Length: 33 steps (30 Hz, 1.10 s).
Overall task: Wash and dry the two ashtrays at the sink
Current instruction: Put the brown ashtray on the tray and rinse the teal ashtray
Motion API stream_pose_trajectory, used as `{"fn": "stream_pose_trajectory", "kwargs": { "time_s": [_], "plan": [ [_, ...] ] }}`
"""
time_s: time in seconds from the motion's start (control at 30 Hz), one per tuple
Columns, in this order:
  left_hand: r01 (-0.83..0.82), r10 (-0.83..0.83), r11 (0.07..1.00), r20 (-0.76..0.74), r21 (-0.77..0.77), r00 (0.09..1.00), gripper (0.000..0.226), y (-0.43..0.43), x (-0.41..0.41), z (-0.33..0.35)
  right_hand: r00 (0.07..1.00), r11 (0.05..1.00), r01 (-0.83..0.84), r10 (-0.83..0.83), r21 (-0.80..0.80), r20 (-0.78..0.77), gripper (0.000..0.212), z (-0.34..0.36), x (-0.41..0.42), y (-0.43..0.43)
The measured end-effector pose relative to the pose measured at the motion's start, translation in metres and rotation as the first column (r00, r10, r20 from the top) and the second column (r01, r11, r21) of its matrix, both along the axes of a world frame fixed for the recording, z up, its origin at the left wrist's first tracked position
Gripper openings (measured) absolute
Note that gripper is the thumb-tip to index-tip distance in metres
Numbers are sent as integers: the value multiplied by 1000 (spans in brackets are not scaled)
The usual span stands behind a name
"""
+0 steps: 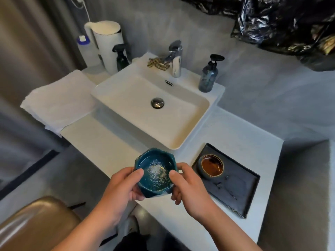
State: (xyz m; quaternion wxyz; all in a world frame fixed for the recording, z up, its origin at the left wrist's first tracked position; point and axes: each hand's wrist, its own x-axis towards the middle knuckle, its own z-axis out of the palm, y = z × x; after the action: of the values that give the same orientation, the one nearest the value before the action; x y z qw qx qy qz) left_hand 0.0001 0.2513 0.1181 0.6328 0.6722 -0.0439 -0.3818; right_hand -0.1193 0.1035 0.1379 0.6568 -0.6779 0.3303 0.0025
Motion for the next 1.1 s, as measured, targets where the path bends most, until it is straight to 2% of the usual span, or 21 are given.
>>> {"fn": "stream_pose_trajectory", "kwargs": {
  "time_s": [0.07, 0.13, 0.2, 0.37, 0.47, 0.7, 0.83, 1.1],
  "plan": [
    [-27, 27, 1000, 4, -8, 1000, 59, 18, 21, -2, 1000, 1000, -15, 15, 13, -17, 10, 2, 24, 17],
    [-38, 38, 999, 9, -6, 999, 65, 36, 42, -5, 999, 999, -27, 29, 31, -39, 23, 3, 48, 35],
    [-37, 37, 999, -10, -10, 999, 60, 53, 63, -10, 998, 998, -29, 31, 47, -50, 33, 3, 70, 50],
    [-32, 32, 999, -12, -16, 999, 69, 77, 113, -12, 997, 999, -10, 14, 48, -73, 36, 4, 119, 76],
    [-23, 23, 1000, -14, -21, 1000, 56, 79, 135, -9, 997, 1000, -12, 14, 22, -75, 35, 5, 141, 80],
    [-44, 43, 999, -36, -27, 998, 43, 63, 166, -11, 998, 1000, -9, 10, 8, -59, 36, 2, 172, 66],
    [-35, 34, 999, -27, -12, 999, 40, 43, 180, -11, 999, 1000, 3, -2, 21, -48, 52, -4, 184, 45],
    [49, -50, 996, 10, 81, 999, 43, -18, 209, -1, 999, 998, 46, -46, 53, 3, 36, -11, 203, -15]
  ]
}}
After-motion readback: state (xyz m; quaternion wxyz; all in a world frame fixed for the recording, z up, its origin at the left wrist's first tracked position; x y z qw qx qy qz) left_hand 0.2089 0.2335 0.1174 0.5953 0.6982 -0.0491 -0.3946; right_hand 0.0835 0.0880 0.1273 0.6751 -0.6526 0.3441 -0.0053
